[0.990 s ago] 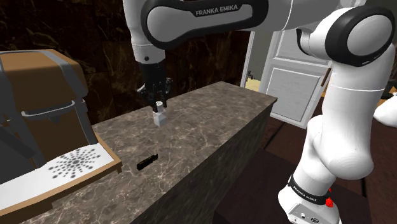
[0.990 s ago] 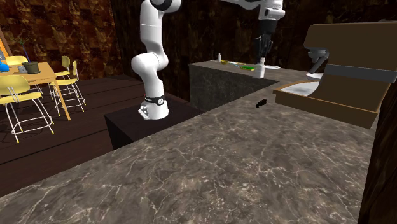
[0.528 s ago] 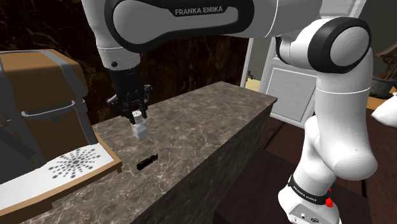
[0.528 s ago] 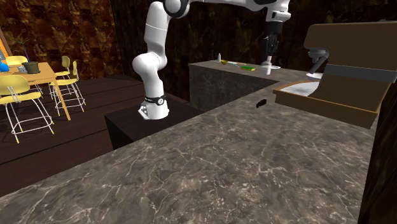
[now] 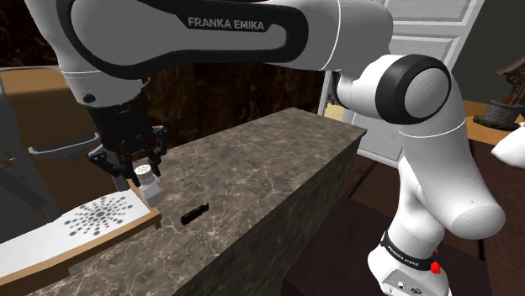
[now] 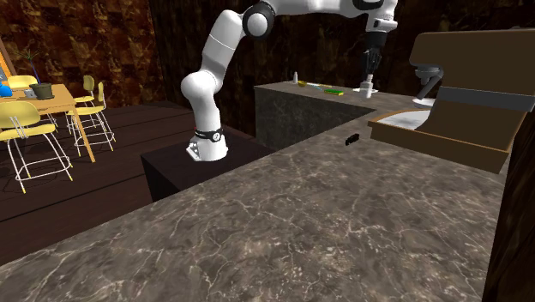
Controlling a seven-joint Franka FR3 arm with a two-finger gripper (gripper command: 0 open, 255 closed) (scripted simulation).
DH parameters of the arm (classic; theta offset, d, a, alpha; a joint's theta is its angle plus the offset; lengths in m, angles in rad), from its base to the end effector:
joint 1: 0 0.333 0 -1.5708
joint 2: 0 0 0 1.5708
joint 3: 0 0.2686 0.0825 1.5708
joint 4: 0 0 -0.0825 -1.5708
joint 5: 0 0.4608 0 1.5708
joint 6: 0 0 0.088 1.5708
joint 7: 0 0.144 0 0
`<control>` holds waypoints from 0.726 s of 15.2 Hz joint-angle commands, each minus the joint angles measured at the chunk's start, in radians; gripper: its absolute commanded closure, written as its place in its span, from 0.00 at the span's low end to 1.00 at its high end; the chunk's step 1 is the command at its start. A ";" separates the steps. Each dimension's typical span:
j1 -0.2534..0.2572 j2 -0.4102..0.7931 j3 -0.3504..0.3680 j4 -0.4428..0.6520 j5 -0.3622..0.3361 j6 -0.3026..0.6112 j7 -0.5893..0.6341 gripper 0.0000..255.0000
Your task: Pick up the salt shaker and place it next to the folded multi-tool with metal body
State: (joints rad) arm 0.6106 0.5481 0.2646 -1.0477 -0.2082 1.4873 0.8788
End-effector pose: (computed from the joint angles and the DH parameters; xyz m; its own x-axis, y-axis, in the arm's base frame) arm 0.5323 0.5209 0.4471 0.9991 -0.0425 -0.0040 -0.0418 -0.9923 0.1168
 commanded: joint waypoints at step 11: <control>-0.020 -0.022 0.000 -0.194 0.003 0.171 0.020 1.00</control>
State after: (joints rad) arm 0.5928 0.5252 0.2657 -1.2309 -0.2049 1.6456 0.8987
